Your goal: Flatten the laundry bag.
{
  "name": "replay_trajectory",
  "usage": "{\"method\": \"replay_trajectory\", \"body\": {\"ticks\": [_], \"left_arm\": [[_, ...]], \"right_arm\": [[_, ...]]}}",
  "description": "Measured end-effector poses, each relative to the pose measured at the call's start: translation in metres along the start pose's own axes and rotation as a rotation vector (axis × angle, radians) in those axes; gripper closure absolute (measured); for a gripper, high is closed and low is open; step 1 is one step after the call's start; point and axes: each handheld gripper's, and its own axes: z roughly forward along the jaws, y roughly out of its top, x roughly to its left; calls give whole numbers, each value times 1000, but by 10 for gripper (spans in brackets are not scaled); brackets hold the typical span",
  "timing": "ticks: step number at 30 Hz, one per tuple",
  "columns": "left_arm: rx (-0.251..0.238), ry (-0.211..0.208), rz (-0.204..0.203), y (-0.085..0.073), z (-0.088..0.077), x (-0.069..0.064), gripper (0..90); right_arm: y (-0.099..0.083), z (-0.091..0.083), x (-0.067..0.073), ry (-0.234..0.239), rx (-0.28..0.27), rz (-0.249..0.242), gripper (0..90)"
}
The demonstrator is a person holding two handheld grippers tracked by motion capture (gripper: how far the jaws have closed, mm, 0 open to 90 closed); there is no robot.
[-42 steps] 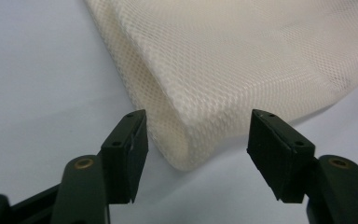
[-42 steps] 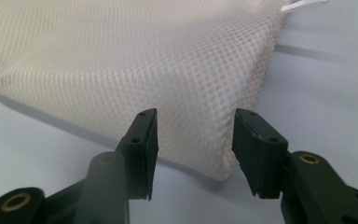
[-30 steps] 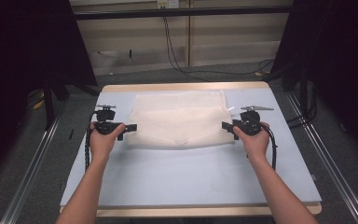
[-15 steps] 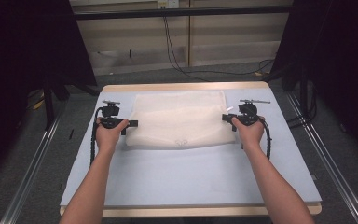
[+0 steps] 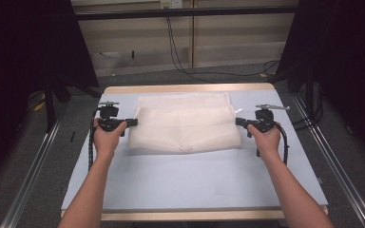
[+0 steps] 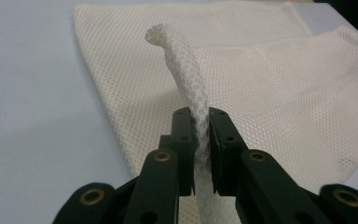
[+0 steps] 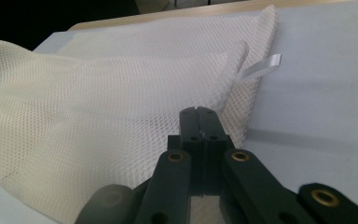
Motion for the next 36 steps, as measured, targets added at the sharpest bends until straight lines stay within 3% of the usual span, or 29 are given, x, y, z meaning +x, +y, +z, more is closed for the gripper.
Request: {"method": "replay_trajectory", "body": {"ticks": [6,8,19,36], "left_arm": [[-44,-32,39,-4,-17,-9,822],[-57,-54,30,-9,-21,-9,824],[-64,-114,35,-44,-38,-11,826],[-43,-181,30,-81,-55,-19,826]], "right_arm": [[-2,-23,7,31,-36,-65,900],[-7,-29,7,39,-35,-82,900],[-34,-55,11,87,-35,-136,900],[-75,-77,14,139,4,-203,900]]}}
